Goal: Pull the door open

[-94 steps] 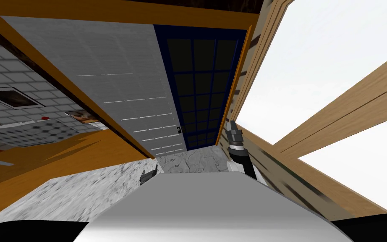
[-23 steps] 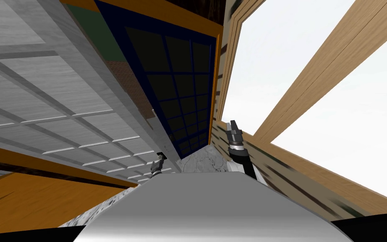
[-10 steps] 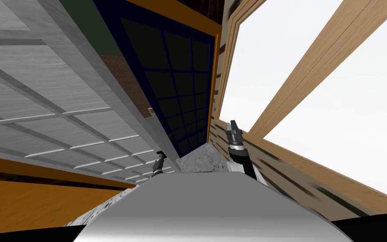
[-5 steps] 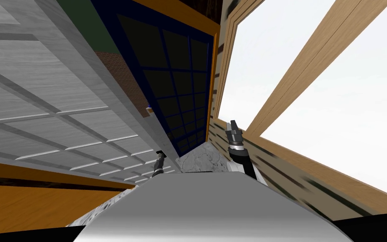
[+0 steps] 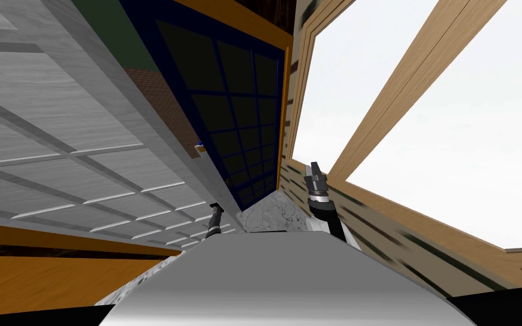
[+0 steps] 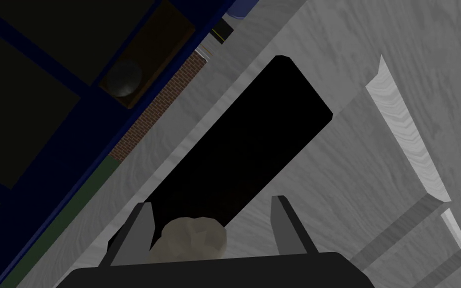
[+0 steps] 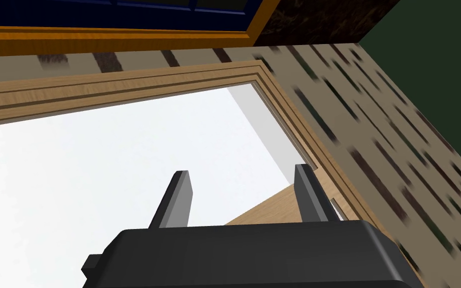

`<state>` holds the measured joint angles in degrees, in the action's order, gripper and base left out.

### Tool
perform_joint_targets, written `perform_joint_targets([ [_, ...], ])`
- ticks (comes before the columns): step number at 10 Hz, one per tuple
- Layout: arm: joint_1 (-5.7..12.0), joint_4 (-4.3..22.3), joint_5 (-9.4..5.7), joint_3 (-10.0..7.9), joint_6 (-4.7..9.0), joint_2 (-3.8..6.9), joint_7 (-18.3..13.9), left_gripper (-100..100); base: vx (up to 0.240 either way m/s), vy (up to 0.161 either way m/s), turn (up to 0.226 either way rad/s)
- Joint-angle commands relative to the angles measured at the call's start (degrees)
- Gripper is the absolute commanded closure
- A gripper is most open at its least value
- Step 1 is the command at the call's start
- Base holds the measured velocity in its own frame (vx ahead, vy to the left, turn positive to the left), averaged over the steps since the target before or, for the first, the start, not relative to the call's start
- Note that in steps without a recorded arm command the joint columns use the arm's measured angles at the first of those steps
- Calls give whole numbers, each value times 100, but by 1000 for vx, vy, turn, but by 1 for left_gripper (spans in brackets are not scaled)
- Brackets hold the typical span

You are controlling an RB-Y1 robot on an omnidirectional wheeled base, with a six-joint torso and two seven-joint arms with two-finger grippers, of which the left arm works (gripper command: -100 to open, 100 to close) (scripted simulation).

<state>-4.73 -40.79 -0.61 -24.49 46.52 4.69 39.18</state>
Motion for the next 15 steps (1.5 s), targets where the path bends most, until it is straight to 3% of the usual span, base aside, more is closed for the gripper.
perform_joint_targets([
  [1,90,279,-103,-105,144,193,-185,100,-30,15,-15],
  [4,90,279,-103,-105,144,193,-185,100,-1,-3,0],
  [6,108,279,-234,26,155,238,-567,100,-39,17,-56],
  [9,116,280,-299,92,160,261,-896,100,-41,12,-43],
  [13,116,280,-299,92,160,261,-896,100,4,-8,6],
  [15,134,280,-435,226,171,307,-1307,100,-32,6,-63],
])
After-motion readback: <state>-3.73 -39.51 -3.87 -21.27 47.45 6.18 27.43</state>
